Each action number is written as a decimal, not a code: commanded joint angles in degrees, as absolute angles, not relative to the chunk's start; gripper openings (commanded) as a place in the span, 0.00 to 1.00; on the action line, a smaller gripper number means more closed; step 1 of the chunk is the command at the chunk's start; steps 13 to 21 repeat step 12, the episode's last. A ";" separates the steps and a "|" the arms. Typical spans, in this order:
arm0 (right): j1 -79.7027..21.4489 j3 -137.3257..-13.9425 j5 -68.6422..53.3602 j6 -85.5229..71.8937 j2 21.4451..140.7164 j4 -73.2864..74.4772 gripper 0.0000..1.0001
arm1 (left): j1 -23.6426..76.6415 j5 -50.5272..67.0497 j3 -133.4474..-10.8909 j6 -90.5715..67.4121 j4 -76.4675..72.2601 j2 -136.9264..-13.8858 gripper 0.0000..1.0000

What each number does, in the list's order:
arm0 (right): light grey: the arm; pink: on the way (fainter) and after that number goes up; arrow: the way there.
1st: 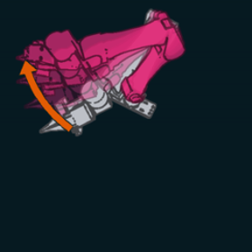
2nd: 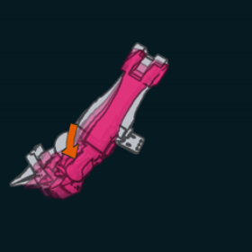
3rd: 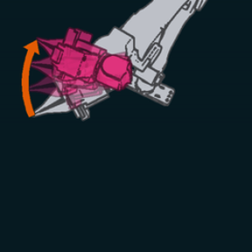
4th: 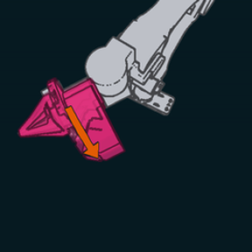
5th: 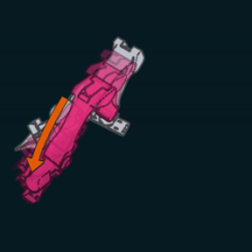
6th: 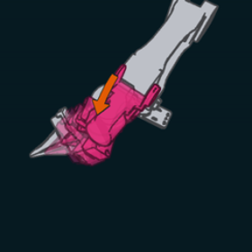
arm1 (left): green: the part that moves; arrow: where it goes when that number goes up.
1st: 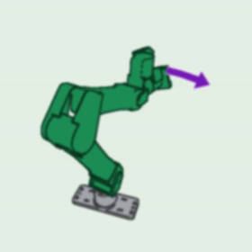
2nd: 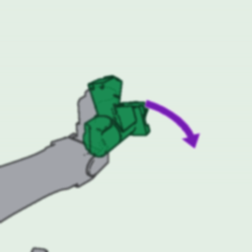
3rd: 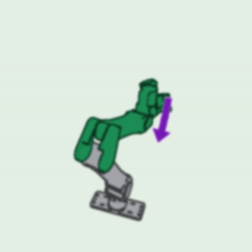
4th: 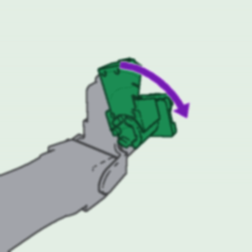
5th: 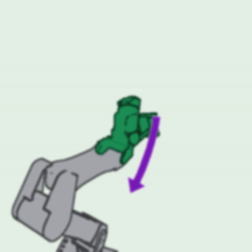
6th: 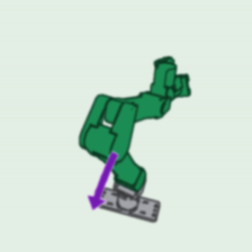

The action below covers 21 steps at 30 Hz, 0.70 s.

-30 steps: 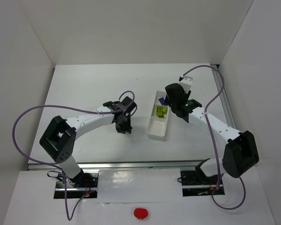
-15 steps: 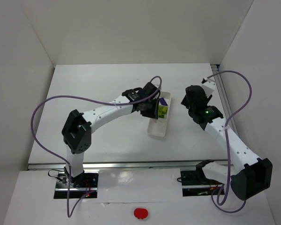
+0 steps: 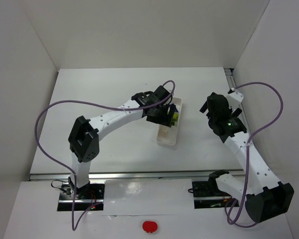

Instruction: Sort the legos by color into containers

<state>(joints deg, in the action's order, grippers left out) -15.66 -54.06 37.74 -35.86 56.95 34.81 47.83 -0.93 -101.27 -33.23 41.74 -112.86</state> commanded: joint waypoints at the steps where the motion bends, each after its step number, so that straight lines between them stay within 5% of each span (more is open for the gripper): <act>1: -14.59 -54.32 42.01 -40.07 56.78 37.43 1.00 | 47.29 -7.11 -103.97 -30.94 44.12 -103.02 0.81; 12: -14.06 -53.71 42.28 -41.57 59.06 38.59 1.00 | 41.05 -22.58 -95.72 -29.18 43.42 -83.69 0.81; 21: -14.06 -53.71 42.28 -41.57 59.06 38.59 1.00 | 41.05 -22.58 -95.72 -29.18 43.42 -83.69 0.81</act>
